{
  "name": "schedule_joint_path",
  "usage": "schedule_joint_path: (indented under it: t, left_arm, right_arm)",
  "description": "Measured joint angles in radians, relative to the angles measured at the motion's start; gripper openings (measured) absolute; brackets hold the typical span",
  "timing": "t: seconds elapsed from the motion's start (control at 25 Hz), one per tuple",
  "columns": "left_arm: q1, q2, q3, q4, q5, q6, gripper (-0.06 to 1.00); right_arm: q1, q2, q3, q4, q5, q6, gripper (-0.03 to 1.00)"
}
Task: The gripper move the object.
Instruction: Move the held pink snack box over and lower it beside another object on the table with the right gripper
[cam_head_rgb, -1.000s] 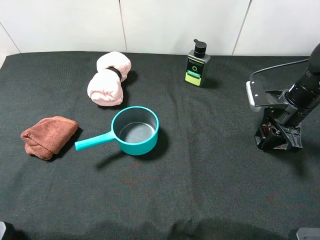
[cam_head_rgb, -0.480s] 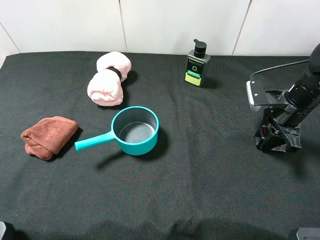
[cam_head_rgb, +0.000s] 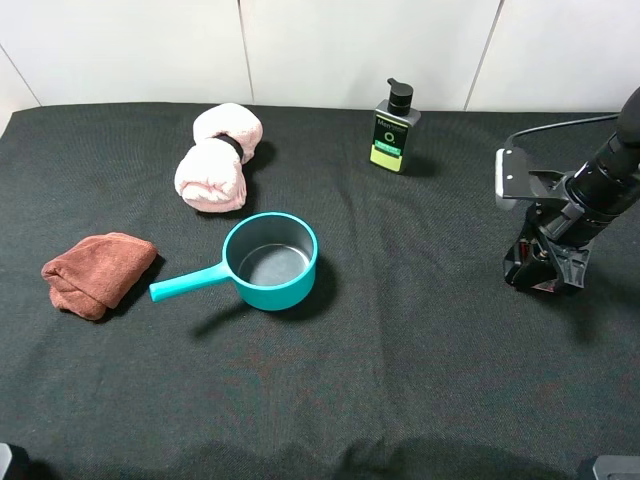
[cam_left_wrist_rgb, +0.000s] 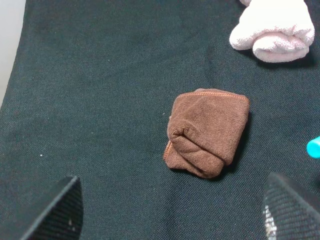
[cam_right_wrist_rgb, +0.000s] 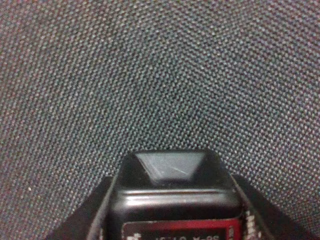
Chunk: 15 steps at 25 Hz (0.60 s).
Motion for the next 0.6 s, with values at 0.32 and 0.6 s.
schedule_joint_path:
  t: [0.32, 0.6]
  left_arm:
    - [0.0, 0.0, 0.0, 0.0, 0.0, 0.0, 0.77]
    - [0.0, 0.0, 0.0, 0.0, 0.0, 0.0, 0.77]
  right_arm:
    - [0.0, 0.0, 0.001, 0.0, -0.022, 0.0, 0.34]
    - [0.0, -0.001, 0.001, -0.004, -0.022, 0.001, 0.34]
